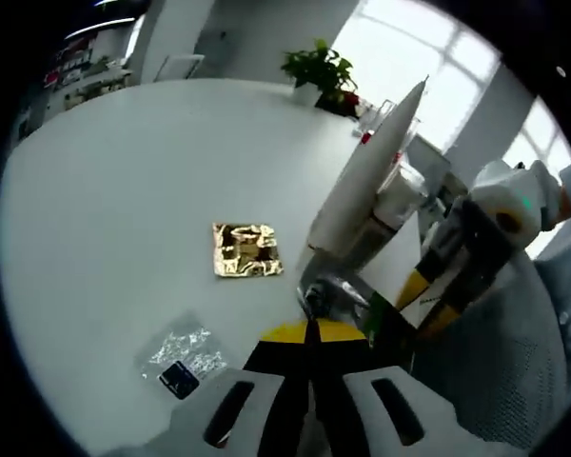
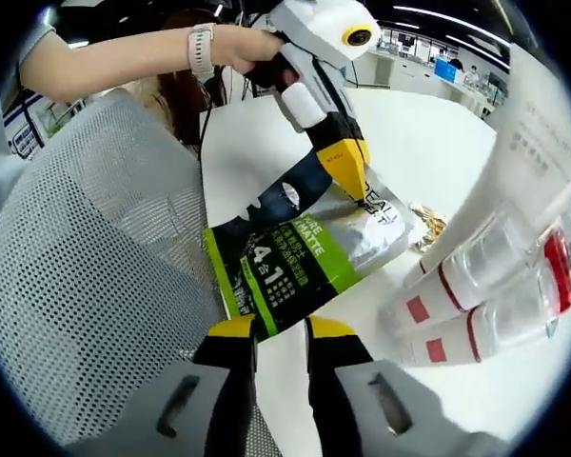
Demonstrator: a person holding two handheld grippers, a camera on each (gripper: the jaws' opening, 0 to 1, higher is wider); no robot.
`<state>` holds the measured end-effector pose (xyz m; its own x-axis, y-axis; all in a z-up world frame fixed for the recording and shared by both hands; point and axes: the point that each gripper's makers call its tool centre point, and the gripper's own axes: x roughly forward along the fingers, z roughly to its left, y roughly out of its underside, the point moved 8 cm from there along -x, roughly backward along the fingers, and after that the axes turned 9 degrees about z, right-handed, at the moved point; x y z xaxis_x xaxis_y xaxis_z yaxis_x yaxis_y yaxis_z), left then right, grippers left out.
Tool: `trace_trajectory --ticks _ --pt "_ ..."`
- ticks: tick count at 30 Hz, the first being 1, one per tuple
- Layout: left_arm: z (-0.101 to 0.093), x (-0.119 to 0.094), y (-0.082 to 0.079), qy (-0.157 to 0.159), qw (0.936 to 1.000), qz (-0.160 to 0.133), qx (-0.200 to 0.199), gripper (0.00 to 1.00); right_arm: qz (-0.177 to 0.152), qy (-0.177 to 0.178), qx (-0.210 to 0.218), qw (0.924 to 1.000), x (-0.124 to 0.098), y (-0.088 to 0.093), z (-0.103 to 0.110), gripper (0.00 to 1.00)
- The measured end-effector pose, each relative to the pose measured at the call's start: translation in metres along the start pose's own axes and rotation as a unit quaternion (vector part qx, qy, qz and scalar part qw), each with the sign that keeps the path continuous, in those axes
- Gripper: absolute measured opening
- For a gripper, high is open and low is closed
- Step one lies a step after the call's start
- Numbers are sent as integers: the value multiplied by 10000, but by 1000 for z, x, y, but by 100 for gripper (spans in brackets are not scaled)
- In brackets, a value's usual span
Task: Arrange the skincare products in the storage area until every visible bottle or jar stands upright without overlapping.
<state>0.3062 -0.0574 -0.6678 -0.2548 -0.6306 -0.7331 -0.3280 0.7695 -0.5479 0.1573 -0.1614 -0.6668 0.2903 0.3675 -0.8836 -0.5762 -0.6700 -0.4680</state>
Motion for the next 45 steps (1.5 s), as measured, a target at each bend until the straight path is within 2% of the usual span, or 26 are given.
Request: trace_trajectory --ticks 3,5,9,12,16,23,45 --pt "7 5 3 -183 9994 272 126 0 -113 185 -49 9998 -3 -3 -1 20" --pt "8 9 3 -161 9992 337 109 0 -252 201 -47 9995 -6 -8 0 20" --pt "9 14 0 -105 9995 302 33 0 -223 81 -179 9996 4 -11 5 23" --pt "10 16 -2 -119 9993 350 32 0 -172 56 -291 9994 5 -14 7 29" --pt "12 19 -3 -159 9990 419 70 0 -190 68 -352 9992 9 -17 6 30" --pt "16 21 -7 -165 9986 486 105 0 107 66 -294 9995 23 -13 -4 33" --pt "31 24 -20 -255 9980 577 75 0 132 314 -220 9992 27 -19 -16 30"
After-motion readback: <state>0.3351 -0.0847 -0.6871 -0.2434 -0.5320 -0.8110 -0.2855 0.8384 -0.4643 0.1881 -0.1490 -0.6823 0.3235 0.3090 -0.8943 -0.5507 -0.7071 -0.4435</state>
